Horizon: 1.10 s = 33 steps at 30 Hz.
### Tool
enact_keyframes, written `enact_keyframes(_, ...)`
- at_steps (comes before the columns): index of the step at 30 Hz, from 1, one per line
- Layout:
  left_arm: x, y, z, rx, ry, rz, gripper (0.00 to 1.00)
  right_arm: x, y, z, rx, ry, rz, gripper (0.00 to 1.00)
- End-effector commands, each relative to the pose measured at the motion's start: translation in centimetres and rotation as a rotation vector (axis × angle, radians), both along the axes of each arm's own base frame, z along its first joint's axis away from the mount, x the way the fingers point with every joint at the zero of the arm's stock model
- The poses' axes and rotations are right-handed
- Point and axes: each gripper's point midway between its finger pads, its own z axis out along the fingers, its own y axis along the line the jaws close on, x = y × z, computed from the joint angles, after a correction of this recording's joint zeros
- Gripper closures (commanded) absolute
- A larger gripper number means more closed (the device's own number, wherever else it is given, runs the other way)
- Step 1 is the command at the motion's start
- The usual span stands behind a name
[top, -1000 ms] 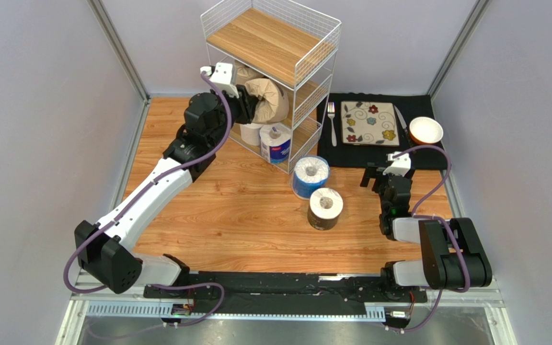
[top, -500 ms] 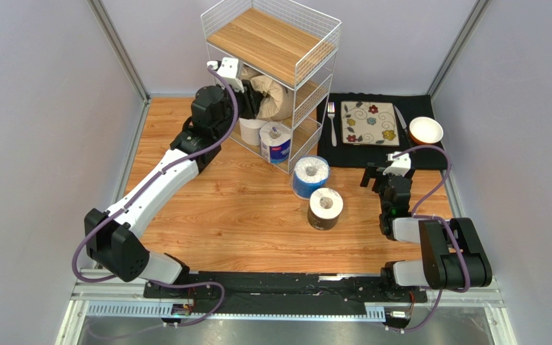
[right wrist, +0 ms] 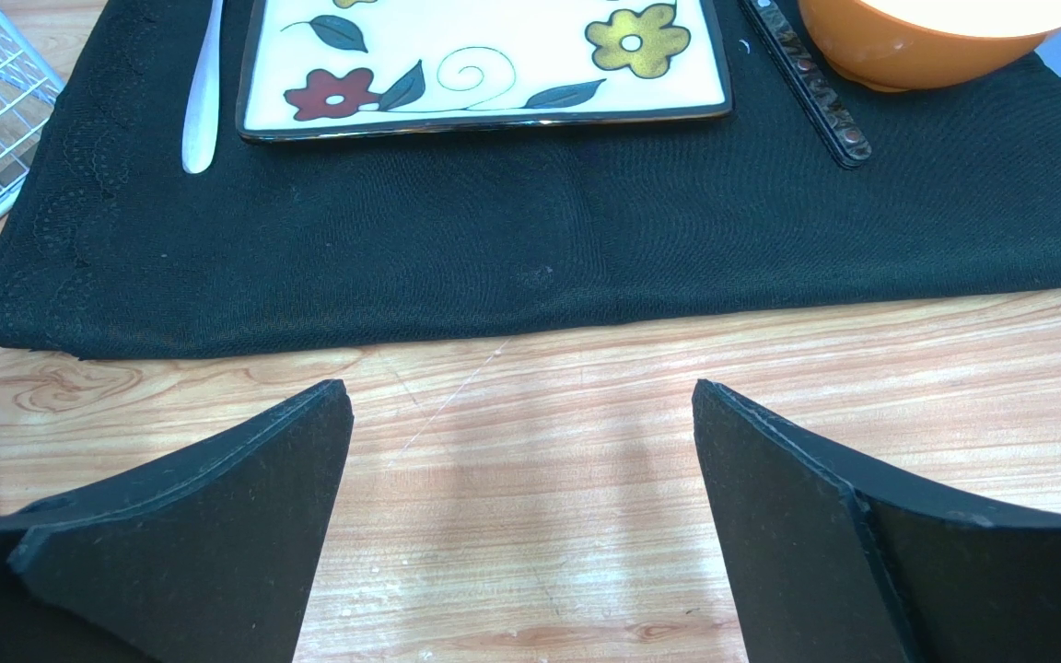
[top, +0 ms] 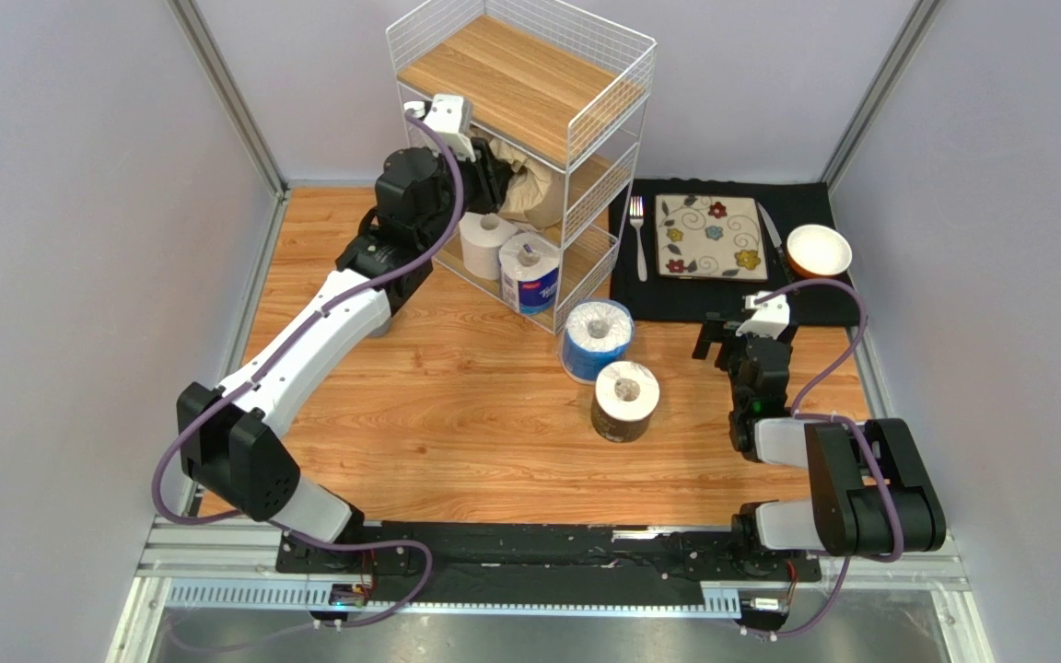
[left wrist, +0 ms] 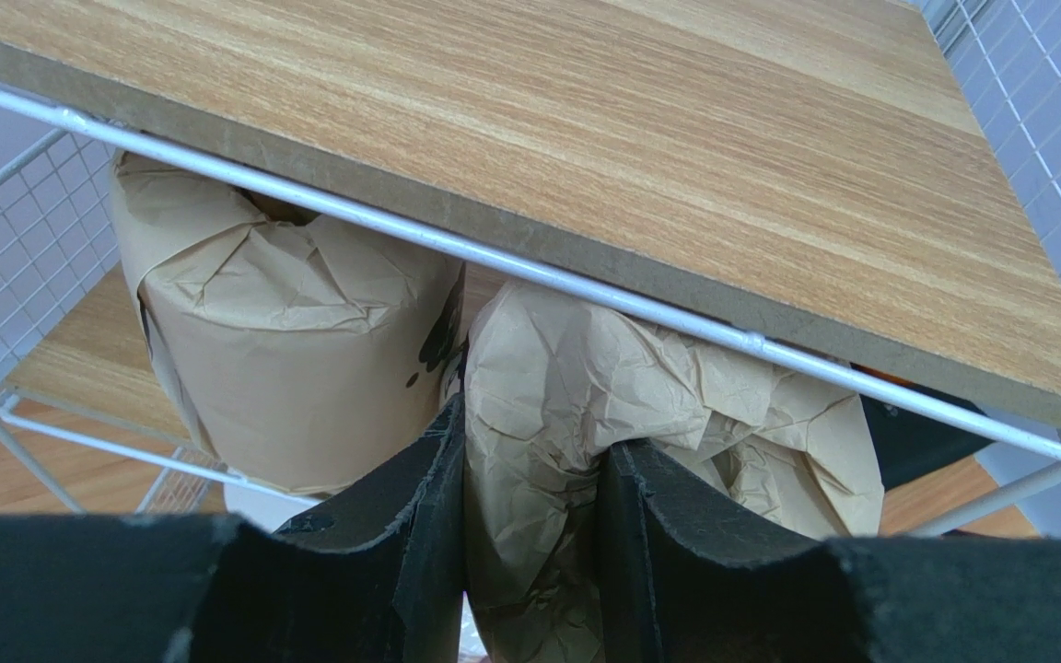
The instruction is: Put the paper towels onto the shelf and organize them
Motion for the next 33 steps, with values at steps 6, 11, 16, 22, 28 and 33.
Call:
enact_keyframes(6, 1.8, 0.8, 4.4, -0.062, -0.121, 0.052, 0.73, 0.9, 0.0, 2.1, -0.002, -0.064, -0.002, 0.01)
enact_keyframes(11, 2.0, 1.0, 4.8, -0.073, -0.134, 0.064, 0.74, 0.9, 0.1, 2.1, -0.002, -0.064, -0.001, 0.01)
enact_keyframes(16, 2.5, 1.1, 4.0, -0.064, -0.123, 0.075, 0.71, 0.9, 0.1, 2.1, -0.002, -0.064, 0.001, 0.01)
enact_keyframes(22, 2.7, 1.1, 2.6, -0.054, -0.098, 0.075, 0.54, 0.9, 0.0, 1.9, -0.003, -0.061, -0.002, 0.01)
enact_keyframes(28, 2.6, 1.1, 2.4, -0.055, -0.094, 0.073, 0.4, 0.9, 0.1, 2.0, -0.002, -0.061, -0.001, 0.01)
enact_keyframes(33, 2.5, 1.1, 2.0, -0.053, -0.085, 0.068, 0.33, 0.9, 0.0, 2.0, -0.002, -0.062, -0.002, 0.01)
